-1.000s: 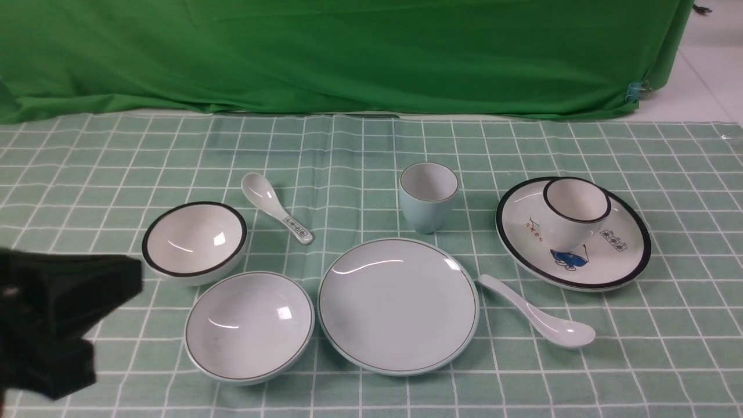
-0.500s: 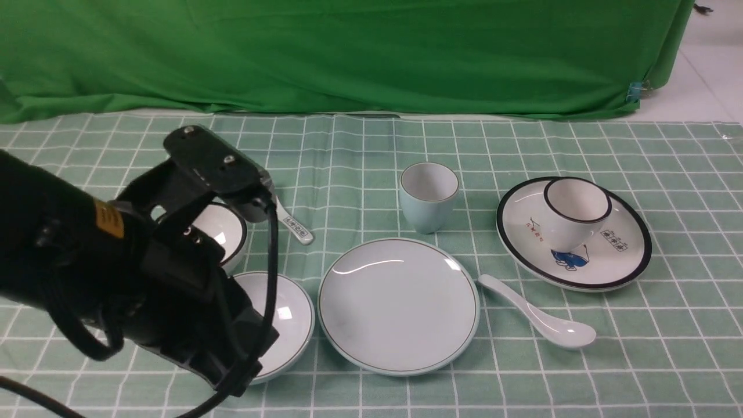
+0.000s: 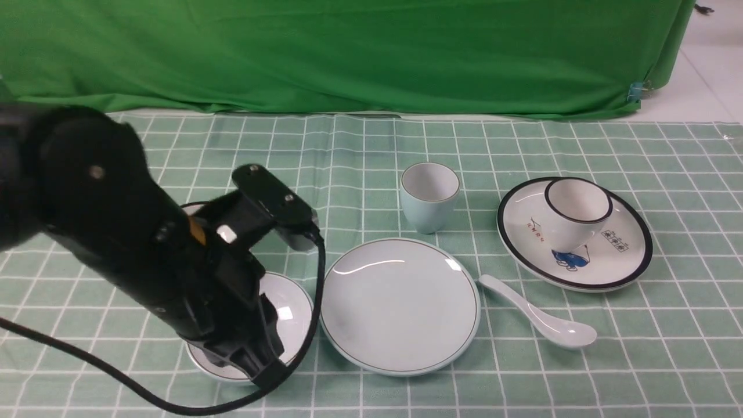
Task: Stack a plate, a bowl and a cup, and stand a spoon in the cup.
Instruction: Use the left arm to grab a blue rice bowl
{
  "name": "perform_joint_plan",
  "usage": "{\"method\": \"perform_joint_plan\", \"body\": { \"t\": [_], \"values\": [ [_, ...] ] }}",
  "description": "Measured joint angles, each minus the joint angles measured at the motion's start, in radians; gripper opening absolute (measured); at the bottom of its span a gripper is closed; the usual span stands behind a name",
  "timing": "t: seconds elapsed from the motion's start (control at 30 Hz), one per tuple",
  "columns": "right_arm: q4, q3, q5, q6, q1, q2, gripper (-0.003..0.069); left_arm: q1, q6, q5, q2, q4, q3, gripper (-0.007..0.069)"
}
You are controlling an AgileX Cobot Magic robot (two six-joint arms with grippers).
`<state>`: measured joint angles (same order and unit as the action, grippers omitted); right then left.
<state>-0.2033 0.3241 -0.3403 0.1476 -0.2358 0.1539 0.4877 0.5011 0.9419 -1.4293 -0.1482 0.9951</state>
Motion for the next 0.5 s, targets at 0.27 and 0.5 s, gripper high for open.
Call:
{"method": "perform_joint_plan", "body": {
  "t": [0.27,0.5],
  "values": [
    [0.0,0.308,-0.372,-0.322,-0.211,0.268,0.0138,0.0,0.023,-0.092,-0.151,0.114,0.0,0.023],
    [0.001,0.309,-0.389,-0.326,-0.248,0.296,0.0142,0.0,0.054,-0.128,-0.203,0.114,0.0,0.0381]
  ]
}}
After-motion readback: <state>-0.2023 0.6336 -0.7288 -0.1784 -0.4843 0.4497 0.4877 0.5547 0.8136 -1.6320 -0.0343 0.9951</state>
